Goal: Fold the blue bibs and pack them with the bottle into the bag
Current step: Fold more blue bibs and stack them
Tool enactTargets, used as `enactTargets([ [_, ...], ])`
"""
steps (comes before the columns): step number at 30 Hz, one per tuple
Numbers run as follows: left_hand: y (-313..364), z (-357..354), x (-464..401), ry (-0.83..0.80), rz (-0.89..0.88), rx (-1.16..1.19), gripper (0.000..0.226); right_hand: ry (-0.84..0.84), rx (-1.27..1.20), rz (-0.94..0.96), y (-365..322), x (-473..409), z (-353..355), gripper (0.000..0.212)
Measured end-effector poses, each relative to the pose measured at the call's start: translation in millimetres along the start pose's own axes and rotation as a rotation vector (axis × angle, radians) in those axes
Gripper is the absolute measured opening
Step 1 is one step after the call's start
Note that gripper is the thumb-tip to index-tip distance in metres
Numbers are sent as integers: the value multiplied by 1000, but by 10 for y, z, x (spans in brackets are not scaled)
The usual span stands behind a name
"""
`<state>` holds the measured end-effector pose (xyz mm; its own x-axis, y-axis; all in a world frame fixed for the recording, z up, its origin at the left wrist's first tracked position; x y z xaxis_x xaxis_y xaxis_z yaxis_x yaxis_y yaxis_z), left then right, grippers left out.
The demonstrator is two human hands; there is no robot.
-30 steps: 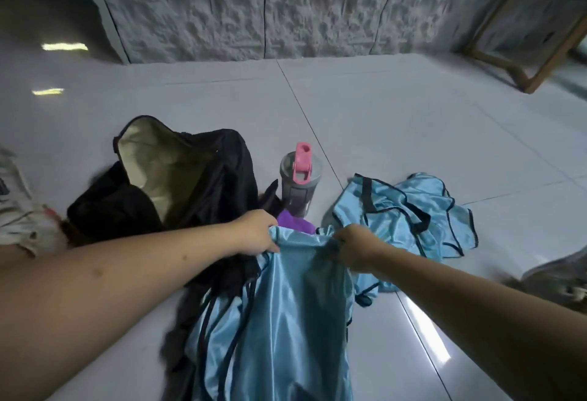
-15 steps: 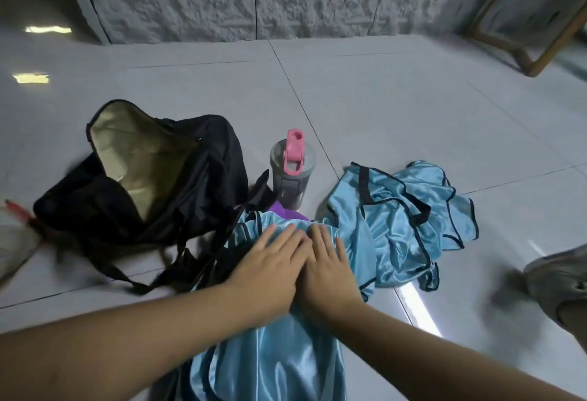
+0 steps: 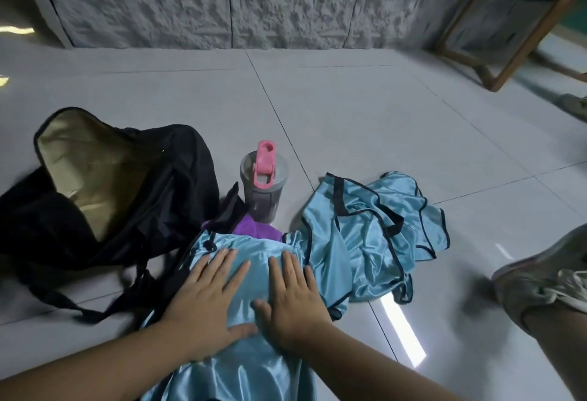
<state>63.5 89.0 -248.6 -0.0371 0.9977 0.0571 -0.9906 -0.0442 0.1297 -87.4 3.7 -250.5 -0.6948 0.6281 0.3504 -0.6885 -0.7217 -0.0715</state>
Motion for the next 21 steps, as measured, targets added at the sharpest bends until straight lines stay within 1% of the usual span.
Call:
enactTargets([
  [2, 62, -4, -61, 7, 6, -24, 113, 6, -53, 20, 28, -10, 72, 84],
  [3, 121, 32, -131, 28, 8, -34, 113, 46, -114, 20, 80, -16, 146, 79],
  [4, 181, 89, -194, 45, 7, -40, 112, 126, -181, 8, 137, -20, 247, 71],
  [5, 254, 168, -269, 77, -3, -44, 109, 248, -231, -19, 232, -19, 357, 61],
  [7, 413, 375, -419, 168, -21, -29, 97, 476, -273, -106, 506, -24, 581, 41],
  [8, 497, 457, -483, 194, -39, -8, 88, 526, -275, -160, 669, -51, 659, 34],
  [9, 585, 506, -545, 200, -53, 20, 80, 520, -275, -218, 839, -90, 720, 34],
  [11, 715, 529, -663, 179, -45, 86, 69, 446, -297, -360, 1165, -174, 819, 48],
  [14, 849, 532, -897, 122, 38, 250, 59, 353, -302, -537, 1590, -305, 963, 66],
  [15, 887, 528, -989, 102, 64, 311, 50, 319, -310, -602, 1729, -338, 969, 67],
  [17, 951, 560, -1138, 74, 93, 395, 35, 270, -342, -749, 2001, -327, 975, 59],
  [19, 1057, 547, -1291, 34, 101, 399, 38, 156, -366, -852, 2261, -251, 861, 58],
  [21, 1164, 506, -1419, -25, 142, 324, 48, 22, -408, -857, 2416, -155, 676, 56],
])
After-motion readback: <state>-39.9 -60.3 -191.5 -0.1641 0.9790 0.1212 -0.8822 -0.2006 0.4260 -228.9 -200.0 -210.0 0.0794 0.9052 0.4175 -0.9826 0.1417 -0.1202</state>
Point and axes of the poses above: each hand's wrist, its own x-axis away from the middle knuckle, its own z-axis out of the back of the hand, y = z × x, the point moved 4 cm from there along -x, towards the middle knuckle, and after that the axes turned 6 degrees about x, right-handed, at the moved point
